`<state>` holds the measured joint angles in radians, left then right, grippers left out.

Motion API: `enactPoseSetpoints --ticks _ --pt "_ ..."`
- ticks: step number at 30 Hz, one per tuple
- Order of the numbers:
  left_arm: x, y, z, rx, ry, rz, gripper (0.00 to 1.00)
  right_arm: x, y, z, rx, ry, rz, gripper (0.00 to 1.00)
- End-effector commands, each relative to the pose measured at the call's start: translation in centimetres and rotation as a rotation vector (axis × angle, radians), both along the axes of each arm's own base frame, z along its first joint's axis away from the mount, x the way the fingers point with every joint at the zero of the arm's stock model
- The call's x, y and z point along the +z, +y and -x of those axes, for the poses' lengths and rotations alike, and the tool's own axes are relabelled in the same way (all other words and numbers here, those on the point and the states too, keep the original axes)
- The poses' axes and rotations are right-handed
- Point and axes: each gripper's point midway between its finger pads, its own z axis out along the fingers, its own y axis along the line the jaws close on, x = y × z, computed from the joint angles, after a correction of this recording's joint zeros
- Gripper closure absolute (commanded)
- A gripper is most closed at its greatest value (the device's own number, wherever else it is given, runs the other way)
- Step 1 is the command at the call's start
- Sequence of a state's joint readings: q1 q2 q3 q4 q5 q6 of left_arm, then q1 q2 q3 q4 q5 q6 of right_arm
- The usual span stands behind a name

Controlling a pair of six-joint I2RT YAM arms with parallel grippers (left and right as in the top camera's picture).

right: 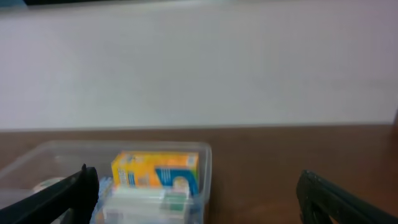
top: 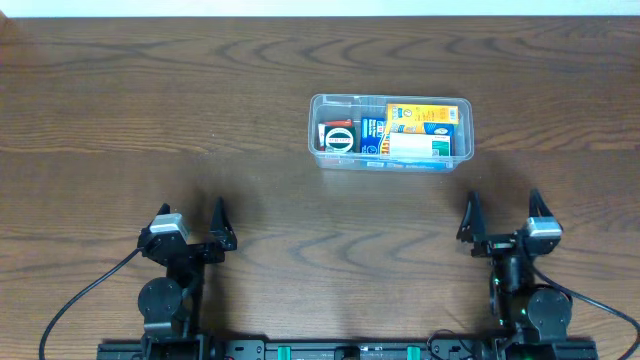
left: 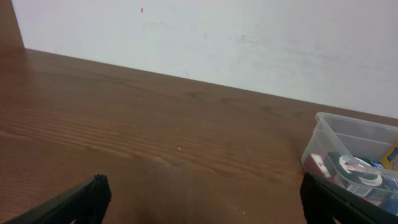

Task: Pack container

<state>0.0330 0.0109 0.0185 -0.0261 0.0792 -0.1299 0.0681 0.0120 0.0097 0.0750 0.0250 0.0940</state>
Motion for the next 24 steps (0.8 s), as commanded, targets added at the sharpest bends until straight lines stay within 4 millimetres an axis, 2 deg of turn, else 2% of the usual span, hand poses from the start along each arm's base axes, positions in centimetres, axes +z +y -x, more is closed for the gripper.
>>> enactPoseSetpoints --ticks 1,5,14,21,24 --pt "-1.5 -0.1 0.1 -0.012 0.046 -0.002 0.02 -1.5 0.3 0.0 0.014 0.056 0.026 0.01" --pt "-1.5 -0.1 0.1 -0.012 0.046 -0.002 0.02 -3.8 0.3 0.0 0.016 0.148 0.056 0.01" --pt "-1.5 -0.1 0.1 -0.012 0.047 -0.002 0.02 -3.8 0.5 0.1 0.026 0.145 0.105 0.01" --pt "-1.8 -0.1 0.1 -0.012 0.059 -0.001 0.02 -3.8 0.5 0.1 0.026 0.136 0.246 0.01" --pt "-1.8 -0.1 0.1 -0.012 0.060 -0.001 0.02 -3.8 0.5 0.1 0.026 0.135 0.252 0.01"
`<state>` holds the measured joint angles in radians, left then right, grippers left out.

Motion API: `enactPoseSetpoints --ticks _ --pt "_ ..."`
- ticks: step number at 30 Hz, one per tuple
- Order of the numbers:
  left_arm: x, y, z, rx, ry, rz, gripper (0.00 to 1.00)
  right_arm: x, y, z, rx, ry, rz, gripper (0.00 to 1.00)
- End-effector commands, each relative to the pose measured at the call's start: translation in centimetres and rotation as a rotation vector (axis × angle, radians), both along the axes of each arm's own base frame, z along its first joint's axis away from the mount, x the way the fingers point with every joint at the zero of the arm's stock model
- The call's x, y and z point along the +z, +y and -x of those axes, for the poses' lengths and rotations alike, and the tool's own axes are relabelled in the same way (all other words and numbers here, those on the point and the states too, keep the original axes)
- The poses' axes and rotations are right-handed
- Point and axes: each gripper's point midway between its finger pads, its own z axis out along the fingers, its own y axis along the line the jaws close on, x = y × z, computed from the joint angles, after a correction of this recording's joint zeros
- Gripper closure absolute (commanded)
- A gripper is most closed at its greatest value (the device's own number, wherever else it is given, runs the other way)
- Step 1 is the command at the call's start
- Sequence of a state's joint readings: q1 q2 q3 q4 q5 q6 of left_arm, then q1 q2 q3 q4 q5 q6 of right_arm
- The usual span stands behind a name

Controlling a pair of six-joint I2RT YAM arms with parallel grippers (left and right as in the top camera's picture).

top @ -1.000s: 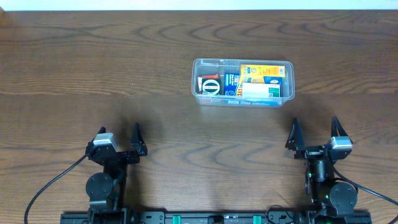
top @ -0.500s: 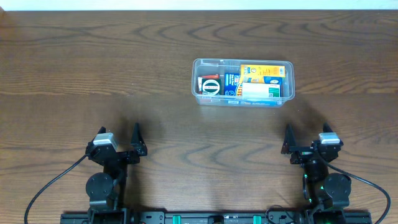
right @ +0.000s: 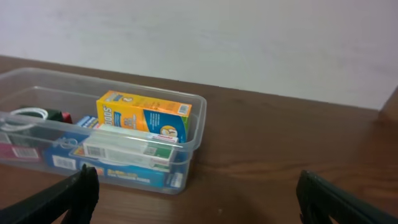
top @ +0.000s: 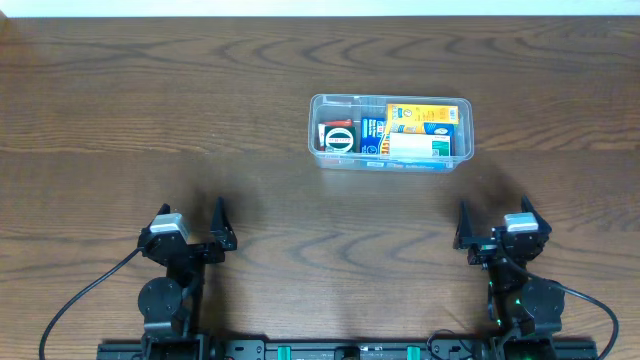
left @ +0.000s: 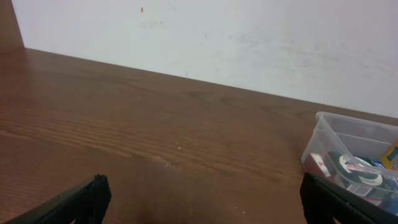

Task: Pack container

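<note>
A clear plastic container (top: 389,133) sits on the wooden table, right of centre. Inside lie an orange box (top: 420,115), a white and green box (top: 417,148), blue packs (top: 374,140) and a black and white roll (top: 337,138). The right wrist view shows the same container (right: 193,134) with the orange box (right: 146,118) on top. My left gripper (top: 192,232) rests open near the front left, nothing between its fingers. My right gripper (top: 494,228) stands open near the front right, below the container and apart from it.
The white wall runs along the table's far edge (left: 186,78). In the left wrist view the container's corner (left: 326,134) shows at the right. Cables trail from both arm bases at the front edge.
My right gripper has shifted a little left and toward the front edge, and its camera now looks down on the container. The left arm has not moved.
</note>
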<state>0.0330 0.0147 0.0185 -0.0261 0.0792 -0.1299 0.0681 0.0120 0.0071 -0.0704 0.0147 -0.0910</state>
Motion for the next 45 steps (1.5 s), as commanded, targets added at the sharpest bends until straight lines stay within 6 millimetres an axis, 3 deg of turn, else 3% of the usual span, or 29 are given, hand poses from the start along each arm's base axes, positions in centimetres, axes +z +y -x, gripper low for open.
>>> enactPoseSetpoints --ticks 1,45 --pt "-1.71 -0.15 0.07 -0.012 0.056 -0.002 0.02 -0.11 0.33 0.06 0.020 -0.001 0.055 0.01" --pt "-1.71 -0.15 0.07 -0.012 0.056 -0.002 0.02 -0.04 -0.47 0.01 -0.014 -0.002 0.033 0.01"
